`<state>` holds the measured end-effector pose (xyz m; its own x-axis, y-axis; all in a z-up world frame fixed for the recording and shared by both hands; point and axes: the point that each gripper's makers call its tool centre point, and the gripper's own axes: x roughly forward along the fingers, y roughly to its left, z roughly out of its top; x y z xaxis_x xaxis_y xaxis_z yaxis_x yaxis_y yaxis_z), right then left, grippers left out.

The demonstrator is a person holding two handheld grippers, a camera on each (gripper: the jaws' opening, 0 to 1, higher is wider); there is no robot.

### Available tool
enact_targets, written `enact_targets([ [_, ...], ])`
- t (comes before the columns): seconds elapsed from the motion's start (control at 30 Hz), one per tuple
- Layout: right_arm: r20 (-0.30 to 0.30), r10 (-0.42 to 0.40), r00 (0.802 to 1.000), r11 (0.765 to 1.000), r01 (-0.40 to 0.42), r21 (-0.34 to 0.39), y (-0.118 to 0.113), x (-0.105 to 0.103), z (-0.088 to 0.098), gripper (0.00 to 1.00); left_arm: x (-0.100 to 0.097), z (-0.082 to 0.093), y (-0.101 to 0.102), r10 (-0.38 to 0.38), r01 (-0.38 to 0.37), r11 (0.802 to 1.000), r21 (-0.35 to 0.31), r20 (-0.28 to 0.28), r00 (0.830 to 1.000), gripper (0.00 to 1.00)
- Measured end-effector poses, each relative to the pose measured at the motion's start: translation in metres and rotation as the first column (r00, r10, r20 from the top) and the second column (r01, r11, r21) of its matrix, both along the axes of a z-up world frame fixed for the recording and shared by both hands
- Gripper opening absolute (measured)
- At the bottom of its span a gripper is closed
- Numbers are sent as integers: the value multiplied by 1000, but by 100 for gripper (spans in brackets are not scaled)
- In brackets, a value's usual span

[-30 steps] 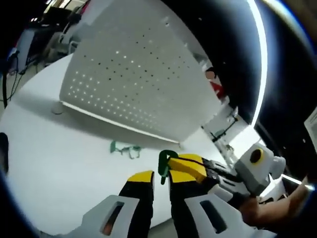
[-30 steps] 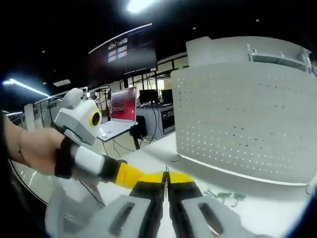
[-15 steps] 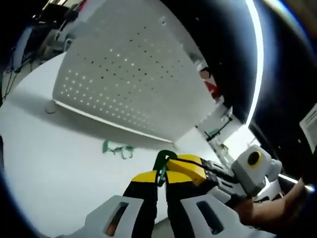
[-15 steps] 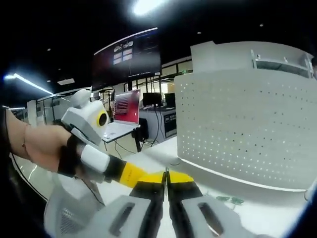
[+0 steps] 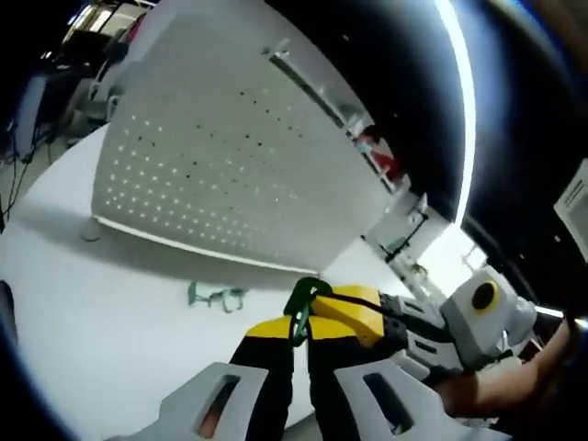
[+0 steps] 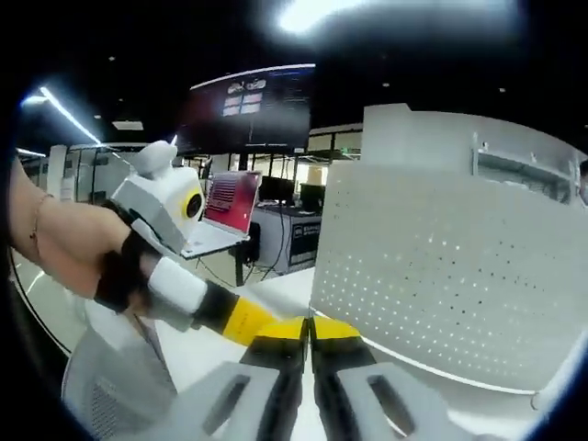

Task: Insert the hook assembly into the mounting plate slot until the hook locks in place.

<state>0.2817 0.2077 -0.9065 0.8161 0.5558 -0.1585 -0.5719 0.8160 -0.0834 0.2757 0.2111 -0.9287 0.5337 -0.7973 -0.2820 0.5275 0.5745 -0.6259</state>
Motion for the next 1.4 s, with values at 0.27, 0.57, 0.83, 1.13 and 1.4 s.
enact_targets([
  [0.27,-23,23,999,999,-23,33,-2,-3,0,0,-5,1,-2,-32,32,999,8,21,999,1],
  [0.57,-50,53,997,996,-49,70,0,0,6,0,4,2,6,-27,18,992,121,67,997,1],
  [0.83,-42,23,999,998,-20,68,-16,-1,13,1,24,9,15,-12,-33,967,254,176,984,1],
  [1.13,-118,-106,987,994,102,-43,-74,-22,-30,7,43,9,25,5,-102,921,375,252,968,1],
  [1.4,-186,-212,959,961,170,-217,-126,-61,-70,19,70,23,44,98,-221,907,358,330,939,1],
])
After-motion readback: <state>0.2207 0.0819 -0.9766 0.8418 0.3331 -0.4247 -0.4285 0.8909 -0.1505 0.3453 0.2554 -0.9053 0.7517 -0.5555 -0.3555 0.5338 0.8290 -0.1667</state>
